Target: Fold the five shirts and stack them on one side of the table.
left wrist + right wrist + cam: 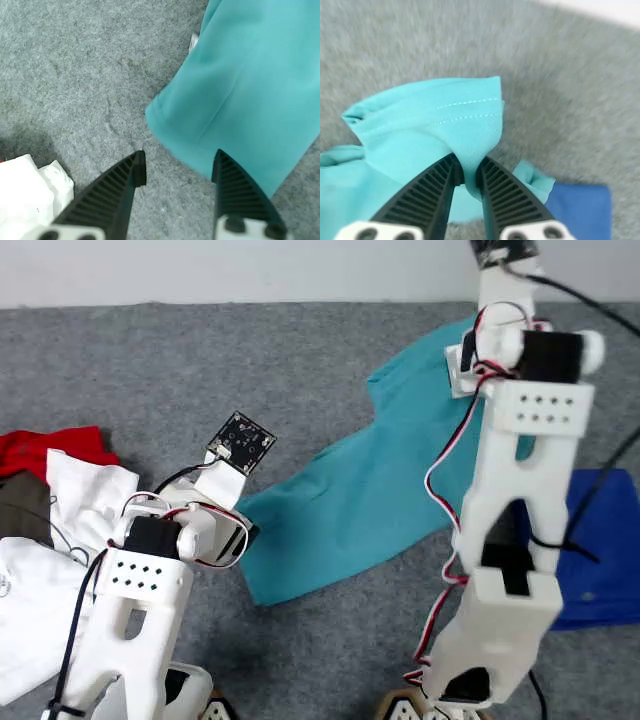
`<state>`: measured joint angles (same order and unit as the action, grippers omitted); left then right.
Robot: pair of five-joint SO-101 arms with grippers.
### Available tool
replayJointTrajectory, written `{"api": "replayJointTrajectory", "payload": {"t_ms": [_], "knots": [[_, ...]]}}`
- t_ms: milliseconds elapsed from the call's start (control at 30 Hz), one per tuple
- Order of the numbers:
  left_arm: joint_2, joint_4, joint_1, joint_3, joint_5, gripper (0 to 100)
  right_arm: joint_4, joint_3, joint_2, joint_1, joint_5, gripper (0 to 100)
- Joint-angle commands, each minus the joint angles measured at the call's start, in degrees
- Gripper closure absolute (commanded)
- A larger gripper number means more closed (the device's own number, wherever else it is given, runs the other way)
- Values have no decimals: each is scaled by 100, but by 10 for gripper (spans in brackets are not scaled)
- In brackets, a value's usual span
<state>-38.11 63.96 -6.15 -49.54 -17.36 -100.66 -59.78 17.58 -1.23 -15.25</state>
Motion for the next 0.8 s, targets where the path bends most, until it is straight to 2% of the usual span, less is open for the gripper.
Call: {"api": "replayJointTrajectory", "payload": {"t_ms": [0,167,333,433,567,667,767], "knots": [[-79,-193,53,22,9,786,-242,-237,-760,31,-62,988],[-62,-800,53,84,1081,783,-233,527,-1130,277,-62,989],[387,-949,53,84,1222,783,-224,1345,-1631,549,-70,989],[1073,-1284,44,180,1240,783,-215,1521,-2026,681,-97,989],[2207,-2145,9,453,1310,783,-215,1723,-2360,699,-97,989],[3191,-2716,70,1130,1767,783,-207,1960,-2466,681,-97,989],[4070,-2664,-9,2149,2040,783,-207,2119,-2501,664,-97,989]]}}
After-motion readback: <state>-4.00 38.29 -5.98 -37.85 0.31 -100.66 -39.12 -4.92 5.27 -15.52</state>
